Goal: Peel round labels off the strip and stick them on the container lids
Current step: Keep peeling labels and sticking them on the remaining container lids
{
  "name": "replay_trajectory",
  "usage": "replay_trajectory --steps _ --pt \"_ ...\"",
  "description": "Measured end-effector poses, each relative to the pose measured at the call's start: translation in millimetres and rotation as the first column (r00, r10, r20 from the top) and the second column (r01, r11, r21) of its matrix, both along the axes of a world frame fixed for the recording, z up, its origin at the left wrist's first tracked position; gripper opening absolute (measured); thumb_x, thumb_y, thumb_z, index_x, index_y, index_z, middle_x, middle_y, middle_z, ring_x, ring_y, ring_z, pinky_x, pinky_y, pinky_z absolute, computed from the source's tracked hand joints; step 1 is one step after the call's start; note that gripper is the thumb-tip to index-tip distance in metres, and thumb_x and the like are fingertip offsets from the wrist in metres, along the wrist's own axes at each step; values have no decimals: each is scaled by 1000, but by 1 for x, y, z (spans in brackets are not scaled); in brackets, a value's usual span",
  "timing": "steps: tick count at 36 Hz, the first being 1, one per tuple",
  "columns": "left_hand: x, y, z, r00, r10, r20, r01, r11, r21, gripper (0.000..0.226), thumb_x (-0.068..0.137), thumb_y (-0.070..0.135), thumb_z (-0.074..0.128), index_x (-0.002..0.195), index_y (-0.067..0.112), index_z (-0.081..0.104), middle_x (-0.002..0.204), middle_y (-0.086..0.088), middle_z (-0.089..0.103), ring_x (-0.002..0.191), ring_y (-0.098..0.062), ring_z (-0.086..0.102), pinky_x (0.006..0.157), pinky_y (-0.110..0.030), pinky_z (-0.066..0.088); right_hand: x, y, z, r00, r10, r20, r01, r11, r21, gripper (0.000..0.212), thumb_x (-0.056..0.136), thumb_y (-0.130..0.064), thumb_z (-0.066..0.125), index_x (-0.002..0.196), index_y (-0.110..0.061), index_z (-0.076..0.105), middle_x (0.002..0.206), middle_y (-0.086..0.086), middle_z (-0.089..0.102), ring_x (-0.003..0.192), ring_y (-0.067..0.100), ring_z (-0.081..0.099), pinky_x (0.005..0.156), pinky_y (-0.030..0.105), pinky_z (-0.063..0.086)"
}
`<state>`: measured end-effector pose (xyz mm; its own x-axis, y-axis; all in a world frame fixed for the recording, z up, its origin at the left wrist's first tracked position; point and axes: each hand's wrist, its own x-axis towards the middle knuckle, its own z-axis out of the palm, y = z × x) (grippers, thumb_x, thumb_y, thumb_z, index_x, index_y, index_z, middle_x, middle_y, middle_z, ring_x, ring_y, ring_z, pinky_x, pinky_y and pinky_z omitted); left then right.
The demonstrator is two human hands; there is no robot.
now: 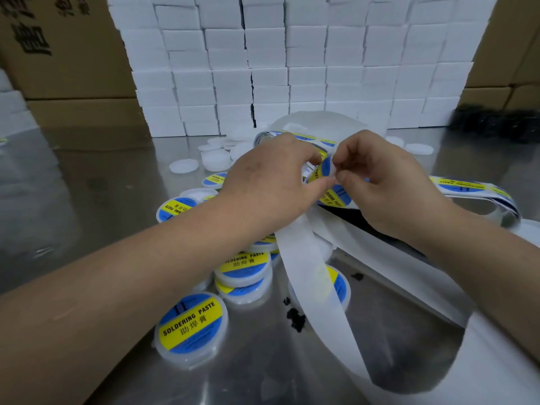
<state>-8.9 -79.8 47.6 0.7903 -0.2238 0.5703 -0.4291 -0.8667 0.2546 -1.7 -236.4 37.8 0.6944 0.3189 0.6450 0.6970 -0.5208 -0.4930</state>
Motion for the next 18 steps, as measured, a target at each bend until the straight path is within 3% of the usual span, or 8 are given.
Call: replay_trajectory --steps 3,5,9,18 --pt "1 4 2 1000 15 -16 -16 999 -43 18 85 42 52 96 33 64 107 8 57 100 -13 51 75 -25 34 1 -2 1 999 -29 14 29 1000 1 39 84 0 51 72 -35 42 77 -15 56 79 11 55 71 22 44" --pt "1 6 4 999 3 -34 -6 995 -103 12 84 43 54 90 36 63 105 9 57 99 -11 50 76 -25 34 0 -2 2 999 -30 9 30 999 9 37 84 0 52 73 -34 42 81 -11 58 83 17 58 77 32 48" --pt "-1 3 2 998 -43 -44 40 996 -75 27 79 49 58 99 33 64 108 12 57 102 -8 51 82 -24 37 -3 1 3 1000 -16 2 16 1000 13 40 82 3 51 73 -35 42 80 -11 60 82 20 60 78 45 49" --pt "1 2 -2 999 -27 -32 28 999 29 21 81 52 55 92 34 60 92 15 45 85 -6 42 71 -25 32 -4 2 2 1000 10 15 -9 999 -45 43 81 6 52 76 -36 40 77 -19 56 79 6 55 69 17 41"
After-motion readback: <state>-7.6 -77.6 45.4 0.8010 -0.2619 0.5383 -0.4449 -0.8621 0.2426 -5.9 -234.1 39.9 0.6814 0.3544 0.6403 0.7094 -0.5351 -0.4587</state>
